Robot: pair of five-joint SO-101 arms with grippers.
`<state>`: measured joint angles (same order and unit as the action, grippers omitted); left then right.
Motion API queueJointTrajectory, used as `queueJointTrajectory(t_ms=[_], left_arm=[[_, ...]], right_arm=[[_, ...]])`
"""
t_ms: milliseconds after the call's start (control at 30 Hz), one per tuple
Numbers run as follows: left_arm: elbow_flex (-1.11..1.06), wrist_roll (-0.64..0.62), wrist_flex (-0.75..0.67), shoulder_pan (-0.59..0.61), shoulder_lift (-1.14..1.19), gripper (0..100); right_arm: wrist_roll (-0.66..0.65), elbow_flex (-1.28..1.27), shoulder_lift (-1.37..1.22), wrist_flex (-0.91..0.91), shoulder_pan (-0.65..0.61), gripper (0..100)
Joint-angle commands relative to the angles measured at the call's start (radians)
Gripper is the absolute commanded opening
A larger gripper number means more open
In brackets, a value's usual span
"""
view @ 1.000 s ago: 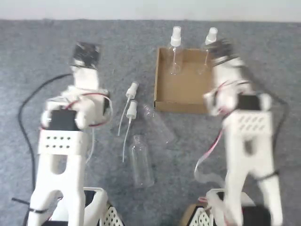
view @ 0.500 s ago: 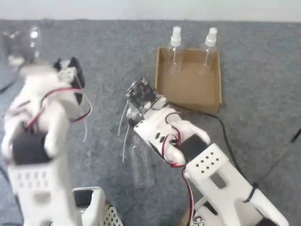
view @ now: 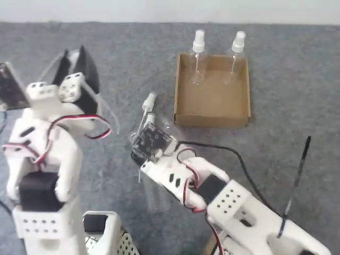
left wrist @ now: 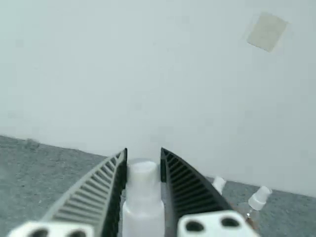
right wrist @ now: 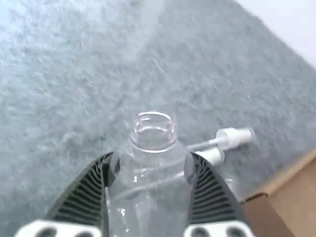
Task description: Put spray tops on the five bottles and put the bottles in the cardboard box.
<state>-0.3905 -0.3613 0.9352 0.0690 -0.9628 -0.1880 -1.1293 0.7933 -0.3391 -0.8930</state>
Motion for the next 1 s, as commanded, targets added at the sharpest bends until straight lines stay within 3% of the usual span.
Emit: queueJointTrajectory(t_ms=[0, 967], left_arm=[[-0.005, -0.037, -0.041, -0.035, -0.015, 1], [0.019, -0.041, 0.008, -0.115, -0.025, 1]], right_arm=[[-0.011, -0.003, 0.111, 0.013, -0.012, 0.6], [-0.011, -0.025, 0.119, 0.001, -0.012, 0.6]])
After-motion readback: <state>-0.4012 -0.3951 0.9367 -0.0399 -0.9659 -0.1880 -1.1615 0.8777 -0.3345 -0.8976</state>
